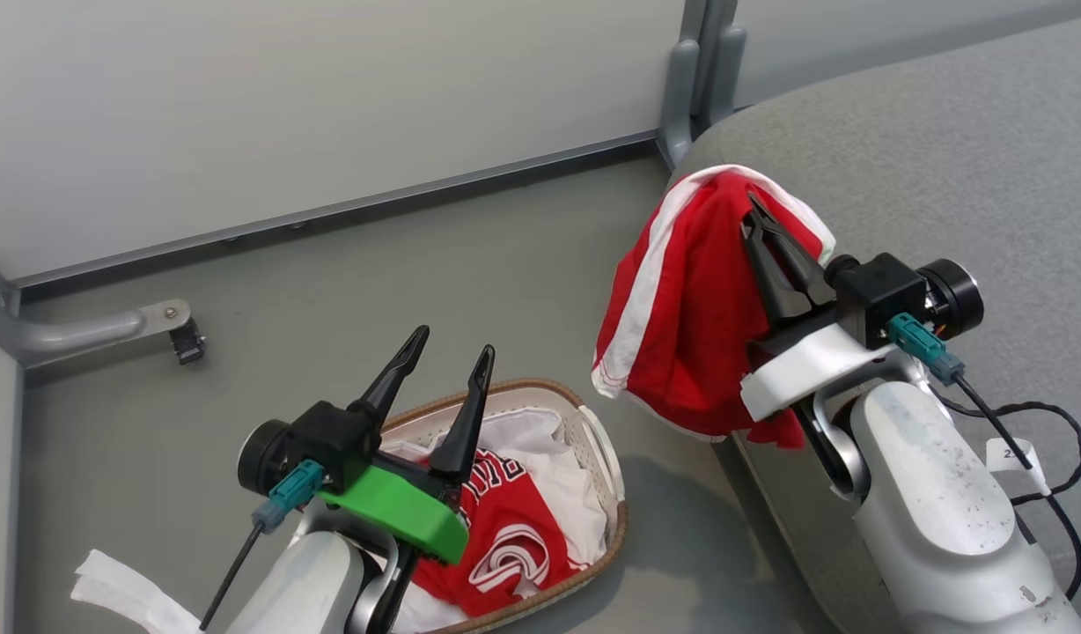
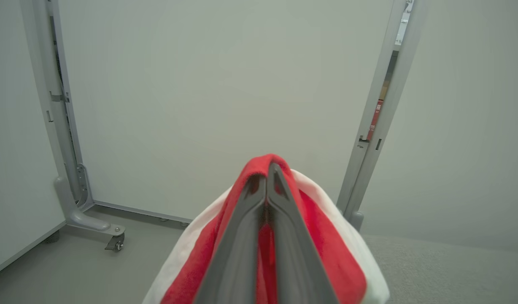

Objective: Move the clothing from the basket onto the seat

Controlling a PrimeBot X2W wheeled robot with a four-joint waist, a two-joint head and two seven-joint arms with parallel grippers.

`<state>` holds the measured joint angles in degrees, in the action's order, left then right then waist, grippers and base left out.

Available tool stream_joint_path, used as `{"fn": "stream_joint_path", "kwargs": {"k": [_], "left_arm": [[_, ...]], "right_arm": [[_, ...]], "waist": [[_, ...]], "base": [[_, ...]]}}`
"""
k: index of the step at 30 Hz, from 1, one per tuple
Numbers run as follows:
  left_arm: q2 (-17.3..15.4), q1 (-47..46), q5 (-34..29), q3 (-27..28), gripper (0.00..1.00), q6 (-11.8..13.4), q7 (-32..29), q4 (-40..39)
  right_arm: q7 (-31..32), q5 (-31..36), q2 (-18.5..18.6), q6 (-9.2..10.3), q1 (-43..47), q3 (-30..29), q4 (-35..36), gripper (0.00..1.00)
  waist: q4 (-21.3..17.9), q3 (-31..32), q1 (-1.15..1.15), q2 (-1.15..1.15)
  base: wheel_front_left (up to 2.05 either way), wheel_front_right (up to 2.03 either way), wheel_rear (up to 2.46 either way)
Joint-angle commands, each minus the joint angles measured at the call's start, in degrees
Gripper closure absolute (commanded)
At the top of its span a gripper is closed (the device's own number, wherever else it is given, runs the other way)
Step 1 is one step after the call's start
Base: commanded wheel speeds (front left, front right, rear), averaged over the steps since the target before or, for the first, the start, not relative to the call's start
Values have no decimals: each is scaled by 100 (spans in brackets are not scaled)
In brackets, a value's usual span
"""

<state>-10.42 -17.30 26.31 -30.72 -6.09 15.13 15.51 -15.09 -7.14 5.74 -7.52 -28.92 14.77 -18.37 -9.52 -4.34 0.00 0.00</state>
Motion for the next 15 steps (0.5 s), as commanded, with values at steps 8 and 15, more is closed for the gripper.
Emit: {"fn": "stream_joint_path", "kwargs": {"k": [8,15], "left_arm": [[84,30,-321,124,0,-101,3,11],[80,-123,-455,44,0,-141,3,-8]], "right_arm": [[-12,114,-2,6,195,-253,152,100],[-12,168,-50,6,223,-384,151,100]], "waist": [[-803,-314,0,0],[-1253,-556,0,0]], "base": [[0,0,0],[0,0,0]]}}
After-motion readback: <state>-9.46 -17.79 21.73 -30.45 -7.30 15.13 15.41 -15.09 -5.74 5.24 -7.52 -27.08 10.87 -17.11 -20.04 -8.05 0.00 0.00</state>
